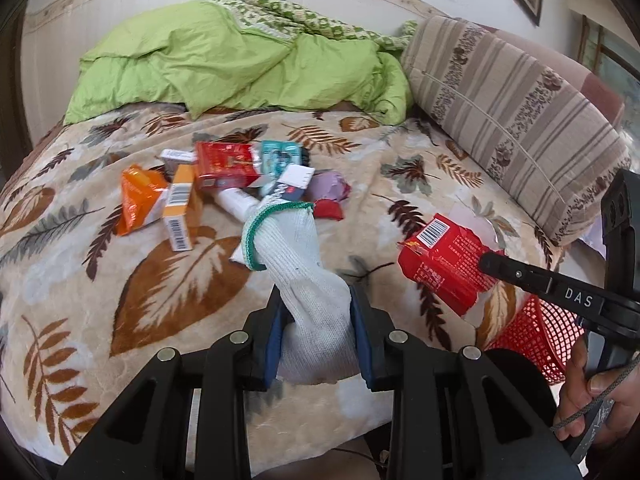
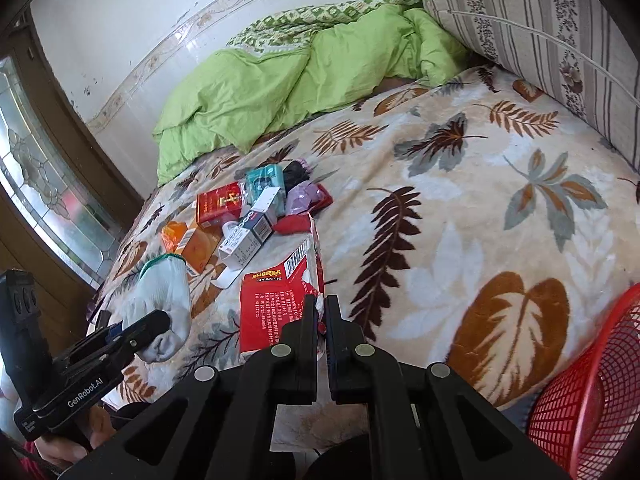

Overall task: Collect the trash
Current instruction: 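Carry the sock and red packet to the red basket and release both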

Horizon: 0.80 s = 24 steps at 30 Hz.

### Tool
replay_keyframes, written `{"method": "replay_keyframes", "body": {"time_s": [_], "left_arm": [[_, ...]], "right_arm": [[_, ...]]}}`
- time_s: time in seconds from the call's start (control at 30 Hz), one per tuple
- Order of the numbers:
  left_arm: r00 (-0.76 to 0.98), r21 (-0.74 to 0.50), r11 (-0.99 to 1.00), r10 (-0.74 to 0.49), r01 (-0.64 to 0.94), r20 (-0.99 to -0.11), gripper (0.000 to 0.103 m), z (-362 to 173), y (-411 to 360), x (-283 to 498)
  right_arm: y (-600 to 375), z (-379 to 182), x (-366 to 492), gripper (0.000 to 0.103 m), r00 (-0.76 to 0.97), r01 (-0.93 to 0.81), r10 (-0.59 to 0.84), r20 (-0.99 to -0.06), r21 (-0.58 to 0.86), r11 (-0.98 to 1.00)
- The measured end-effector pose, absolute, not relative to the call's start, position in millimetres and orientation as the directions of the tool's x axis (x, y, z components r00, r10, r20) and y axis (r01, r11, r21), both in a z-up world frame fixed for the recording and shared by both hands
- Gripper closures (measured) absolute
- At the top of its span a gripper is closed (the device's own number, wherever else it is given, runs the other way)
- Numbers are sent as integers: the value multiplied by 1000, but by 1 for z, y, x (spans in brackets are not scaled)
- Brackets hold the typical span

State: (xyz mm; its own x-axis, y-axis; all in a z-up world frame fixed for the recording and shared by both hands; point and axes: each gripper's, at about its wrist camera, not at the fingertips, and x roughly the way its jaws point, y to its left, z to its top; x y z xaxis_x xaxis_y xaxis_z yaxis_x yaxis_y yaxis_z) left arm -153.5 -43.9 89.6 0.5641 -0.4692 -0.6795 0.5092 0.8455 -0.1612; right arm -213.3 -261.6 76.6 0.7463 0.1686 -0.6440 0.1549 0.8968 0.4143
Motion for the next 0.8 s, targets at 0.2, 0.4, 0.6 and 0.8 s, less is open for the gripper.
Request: {"method": "replay_keyframes", "body": {"time_s": [0.2,0.4,0.6,0.8], "left_arm": [[505,-135,765,-536,630,-677,73,99,-92,-173],[386,-168,650,-617,741,-686,73,104,-154,-193],[246,-198,506,-679,840,-692,73,113,-225,-222],[133,-223,384,-710,896,-692,70,112,-293,-255]], "right_arm": [[-297,89,-248,99,774,238,72,-629,394,888],[-357,92,-304,99,774,382,-47,-631,407,830],[-416,88,-370,99,718,552,-220,-661,349,757],[-448,79,-411,98,647,660,-304,-700,313,683]]}}
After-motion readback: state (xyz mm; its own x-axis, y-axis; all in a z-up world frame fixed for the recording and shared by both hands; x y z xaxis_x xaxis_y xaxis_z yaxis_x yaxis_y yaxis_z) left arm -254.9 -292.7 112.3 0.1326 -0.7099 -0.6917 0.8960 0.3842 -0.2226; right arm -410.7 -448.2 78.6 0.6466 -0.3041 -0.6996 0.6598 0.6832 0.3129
